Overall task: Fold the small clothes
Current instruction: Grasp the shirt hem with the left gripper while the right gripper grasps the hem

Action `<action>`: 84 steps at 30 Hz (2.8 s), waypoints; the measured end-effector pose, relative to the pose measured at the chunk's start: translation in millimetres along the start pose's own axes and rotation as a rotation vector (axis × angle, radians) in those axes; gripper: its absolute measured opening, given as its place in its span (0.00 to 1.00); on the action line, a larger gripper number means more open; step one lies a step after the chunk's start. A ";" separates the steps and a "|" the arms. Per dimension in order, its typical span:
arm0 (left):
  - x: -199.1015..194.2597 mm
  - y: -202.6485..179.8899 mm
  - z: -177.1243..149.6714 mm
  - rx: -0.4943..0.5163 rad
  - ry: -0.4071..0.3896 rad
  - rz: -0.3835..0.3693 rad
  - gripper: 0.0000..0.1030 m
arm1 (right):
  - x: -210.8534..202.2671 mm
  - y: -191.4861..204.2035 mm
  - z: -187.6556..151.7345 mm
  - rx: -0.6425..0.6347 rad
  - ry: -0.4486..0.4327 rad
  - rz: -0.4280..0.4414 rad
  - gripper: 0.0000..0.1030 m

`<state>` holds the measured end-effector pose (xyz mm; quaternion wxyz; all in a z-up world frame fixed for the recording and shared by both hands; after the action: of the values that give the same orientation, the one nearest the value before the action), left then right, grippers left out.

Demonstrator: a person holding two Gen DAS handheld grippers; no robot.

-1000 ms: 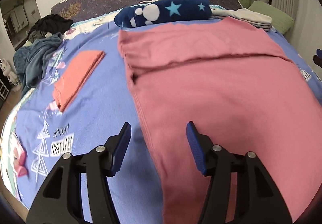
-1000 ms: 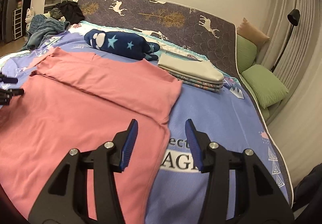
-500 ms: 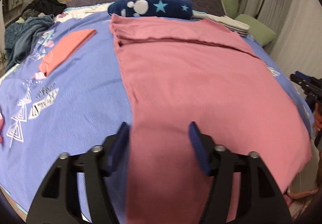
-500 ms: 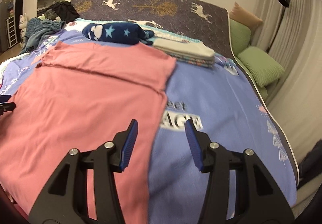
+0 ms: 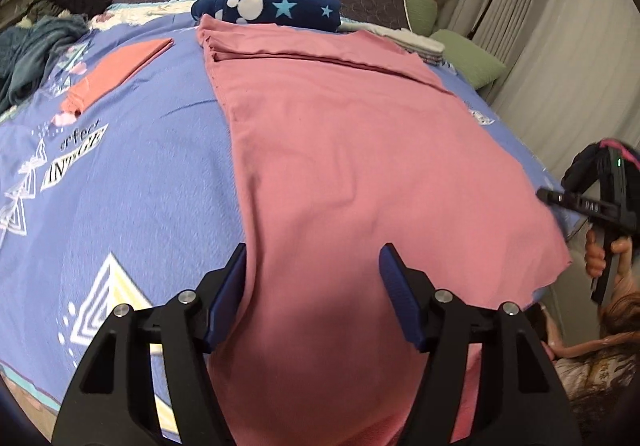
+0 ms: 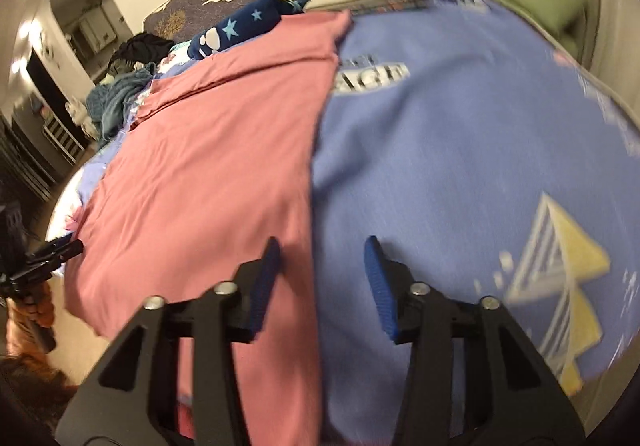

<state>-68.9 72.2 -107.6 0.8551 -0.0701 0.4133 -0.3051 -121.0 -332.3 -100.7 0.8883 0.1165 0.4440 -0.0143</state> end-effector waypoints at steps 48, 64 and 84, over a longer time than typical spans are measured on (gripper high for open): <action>-127.9 6.0 64.5 -0.138 -0.412 -0.173 0.00 | -111.6 18.7 69.2 0.127 -0.215 0.473 0.03; -42.9 39.4 24.3 -0.166 -0.073 0.008 0.42 | -50.8 13.0 87.6 0.158 -0.141 0.408 0.03; -29.0 0.4 -41.1 -0.187 0.037 -0.204 0.04 | -69.5 6.2 58.4 0.180 -0.156 0.388 0.03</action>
<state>-113.2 94.8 -115.1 0.8016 -0.1853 0.4463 -0.3519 -116.4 -344.5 -10.7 0.8921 0.2770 0.3401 0.1083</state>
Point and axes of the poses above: each gripper's, at about its wrist camera, not at the fingertips, and x roughly the way its jaws point, y to its left, z to its top, the point moved 3 cm from there along x, roughly the way its jaws point, and after that the axes turned 9 degrees about -z, right-handed, at the moved point
